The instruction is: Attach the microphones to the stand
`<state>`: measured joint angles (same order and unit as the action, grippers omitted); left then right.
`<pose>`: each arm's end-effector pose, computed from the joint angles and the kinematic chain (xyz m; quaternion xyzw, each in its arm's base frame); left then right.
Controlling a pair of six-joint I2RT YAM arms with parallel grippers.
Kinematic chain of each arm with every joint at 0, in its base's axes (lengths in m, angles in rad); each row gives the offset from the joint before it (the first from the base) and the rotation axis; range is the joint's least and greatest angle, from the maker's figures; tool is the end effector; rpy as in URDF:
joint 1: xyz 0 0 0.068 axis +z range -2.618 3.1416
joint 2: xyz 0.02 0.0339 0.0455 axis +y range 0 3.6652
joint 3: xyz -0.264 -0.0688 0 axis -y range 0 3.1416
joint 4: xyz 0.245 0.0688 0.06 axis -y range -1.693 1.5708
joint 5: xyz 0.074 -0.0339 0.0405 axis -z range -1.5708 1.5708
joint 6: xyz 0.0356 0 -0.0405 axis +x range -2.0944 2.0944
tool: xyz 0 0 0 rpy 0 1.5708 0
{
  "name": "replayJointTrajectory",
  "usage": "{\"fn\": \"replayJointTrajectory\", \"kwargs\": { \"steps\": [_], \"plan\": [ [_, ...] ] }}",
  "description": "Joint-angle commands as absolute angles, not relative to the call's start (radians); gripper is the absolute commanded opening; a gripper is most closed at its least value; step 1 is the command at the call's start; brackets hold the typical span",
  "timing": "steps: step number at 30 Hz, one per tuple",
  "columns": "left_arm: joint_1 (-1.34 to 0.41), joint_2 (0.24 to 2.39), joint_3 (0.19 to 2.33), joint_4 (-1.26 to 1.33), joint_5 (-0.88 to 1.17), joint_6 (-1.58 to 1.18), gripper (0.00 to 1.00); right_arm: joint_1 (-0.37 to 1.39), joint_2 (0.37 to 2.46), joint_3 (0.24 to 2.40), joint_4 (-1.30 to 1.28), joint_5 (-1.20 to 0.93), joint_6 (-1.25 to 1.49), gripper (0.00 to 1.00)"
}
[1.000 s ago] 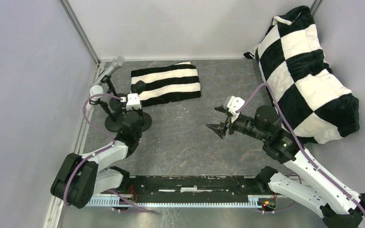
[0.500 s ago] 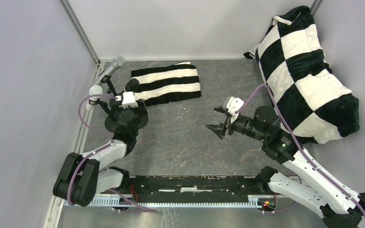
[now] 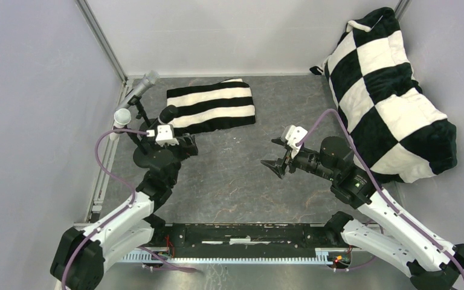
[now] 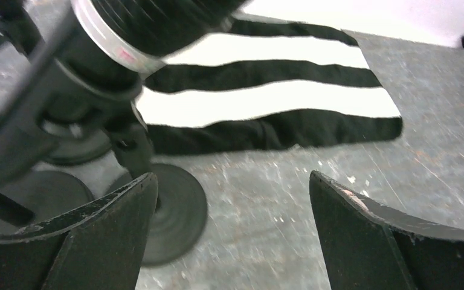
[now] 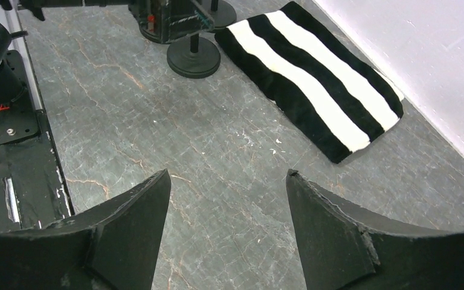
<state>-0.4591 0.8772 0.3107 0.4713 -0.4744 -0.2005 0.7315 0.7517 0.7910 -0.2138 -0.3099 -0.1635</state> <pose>0.1823 -0.0720 0.2256 -0.0640 0.7336 -0.0472 0.6749 0.1236 0.1256 0.3446 -0.4169 0.6394 0.2914 0.5765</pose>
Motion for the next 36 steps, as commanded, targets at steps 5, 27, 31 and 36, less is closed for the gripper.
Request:
{"fn": "replayJointTrajectory", "kwargs": {
  "steps": [5,27,31,36],
  "plan": [
    [-0.610,0.699,0.306,0.152,-0.597,-0.473,1.00,0.735,0.738,0.778,-0.152,-0.233,-0.166,0.78],
    [-0.694,0.844,0.965,-0.284,-0.400,-0.246,1.00,0.474,0.870,0.934,-0.375,-0.038,0.045,0.85],
    [-0.555,0.840,1.023,-0.335,-0.261,-0.283,1.00,0.326,0.811,0.951,-0.384,-0.117,0.051,0.85],
    [-0.329,0.795,1.029,-0.381,-0.073,-0.337,1.00,0.266,0.700,0.962,-0.369,-0.056,0.040,0.86]
  ]
}}
